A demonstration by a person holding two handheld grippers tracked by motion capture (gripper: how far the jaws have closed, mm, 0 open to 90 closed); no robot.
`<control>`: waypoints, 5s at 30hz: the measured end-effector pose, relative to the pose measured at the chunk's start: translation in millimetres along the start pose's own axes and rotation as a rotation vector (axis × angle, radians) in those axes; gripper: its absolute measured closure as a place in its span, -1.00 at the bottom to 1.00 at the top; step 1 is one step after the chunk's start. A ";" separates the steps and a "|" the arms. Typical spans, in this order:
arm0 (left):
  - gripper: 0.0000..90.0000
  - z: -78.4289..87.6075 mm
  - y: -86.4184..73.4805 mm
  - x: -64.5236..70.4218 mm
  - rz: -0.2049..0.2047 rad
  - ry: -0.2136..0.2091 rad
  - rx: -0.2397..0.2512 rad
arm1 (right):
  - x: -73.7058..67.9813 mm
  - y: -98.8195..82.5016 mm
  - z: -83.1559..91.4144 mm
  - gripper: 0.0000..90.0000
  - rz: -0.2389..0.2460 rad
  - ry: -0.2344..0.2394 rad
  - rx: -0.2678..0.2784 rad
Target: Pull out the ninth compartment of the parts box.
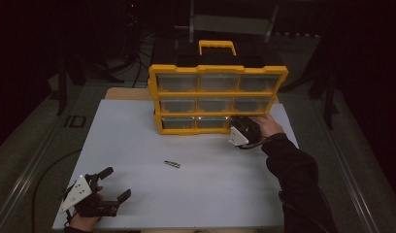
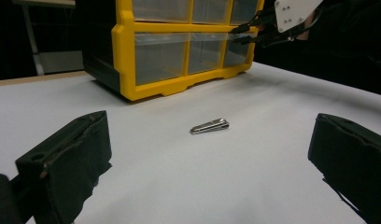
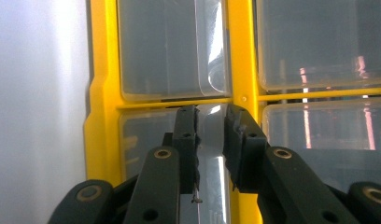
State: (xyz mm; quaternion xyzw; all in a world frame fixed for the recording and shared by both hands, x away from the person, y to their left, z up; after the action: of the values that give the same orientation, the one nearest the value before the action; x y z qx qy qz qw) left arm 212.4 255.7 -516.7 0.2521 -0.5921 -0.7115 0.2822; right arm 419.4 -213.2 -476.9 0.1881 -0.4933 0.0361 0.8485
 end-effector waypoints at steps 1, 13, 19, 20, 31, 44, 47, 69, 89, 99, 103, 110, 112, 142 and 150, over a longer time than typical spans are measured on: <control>-1.00 0.1 0.0 0.0 0.001 -0.001 0.000 | 3.1 0.1 0.3 0.68 -0.008 0.029 0.000; -1.00 2.1 1.0 2.0 -0.005 -0.002 0.006 | -1.4 1.8 10.1 0.69 -0.013 0.034 0.016; -1.00 0.1 0.4 1.4 -0.003 -0.002 -0.001 | -3.5 -1.7 24.0 0.68 -0.035 0.093 0.071; -1.00 0.1 0.5 1.8 -0.008 0.000 -0.005 | -3.9 -0.5 27.8 0.68 -0.042 0.106 0.071; -1.00 0.7 0.4 1.0 -0.005 0.006 -0.008 | -10.0 3.6 42.5 0.68 -0.054 0.134 0.075; -1.00 1.5 0.3 0.0 -0.006 0.016 -0.013 | -19.1 5.1 67.3 0.67 -0.061 0.205 0.124; -1.00 1.7 0.2 -0.1 -0.005 0.016 -0.012 | -19.6 4.2 71.4 0.66 -0.043 0.220 0.126; -1.00 0.9 0.2 -0.2 -0.004 0.007 -0.014 | -17.6 -3.9 65.8 0.65 -0.081 0.225 0.164; -1.00 1.1 0.7 -0.2 -0.001 0.006 -0.013 | 23.3 -8.9 78.0 -0.68 -0.768 0.179 0.096; -1.00 1.2 0.8 -0.2 -0.004 0.007 -0.016 | 38.8 -21.6 90.0 -0.80 -1.181 0.196 0.224; -1.00 1.4 0.8 -0.3 -0.003 0.008 -0.014 | 33.9 -24.1 94.5 -0.76 -1.199 0.178 0.205; -1.00 1.2 0.8 -0.4 -0.002 0.008 -0.014 | 24.3 -30.3 103.2 -0.74 -1.212 0.102 0.194; -1.00 1.0 0.7 -0.6 0.000 0.007 -0.015 | 17.4 -31.6 108.6 -0.75 -1.205 0.089 0.193; -1.00 0.6 0.6 -0.5 -0.002 0.007 -0.018 | -60.7 -57.6 150.2 -0.76 -1.289 0.118 0.201; -1.00 0.5 0.6 -0.6 -0.002 0.004 -0.019 | -89.6 -52.7 160.4 -0.76 -1.253 0.056 0.163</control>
State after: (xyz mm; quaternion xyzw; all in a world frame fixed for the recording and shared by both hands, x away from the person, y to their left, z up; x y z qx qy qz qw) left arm 212.6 256.4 -516.1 0.2515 -0.5843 -0.7170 0.2850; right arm 254.7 -307.9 -497.1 0.5043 -0.2629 -0.4252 0.7041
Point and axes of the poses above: each handheld gripper's, and its own axes: z roughly backward along the jaws, y roughly out of its top, x roughly to its right, the point moved 1 cm from there along -z, roughly forward along the jaws, and after that the axes turned 7 degrees about -z, right-handed, at the moved point
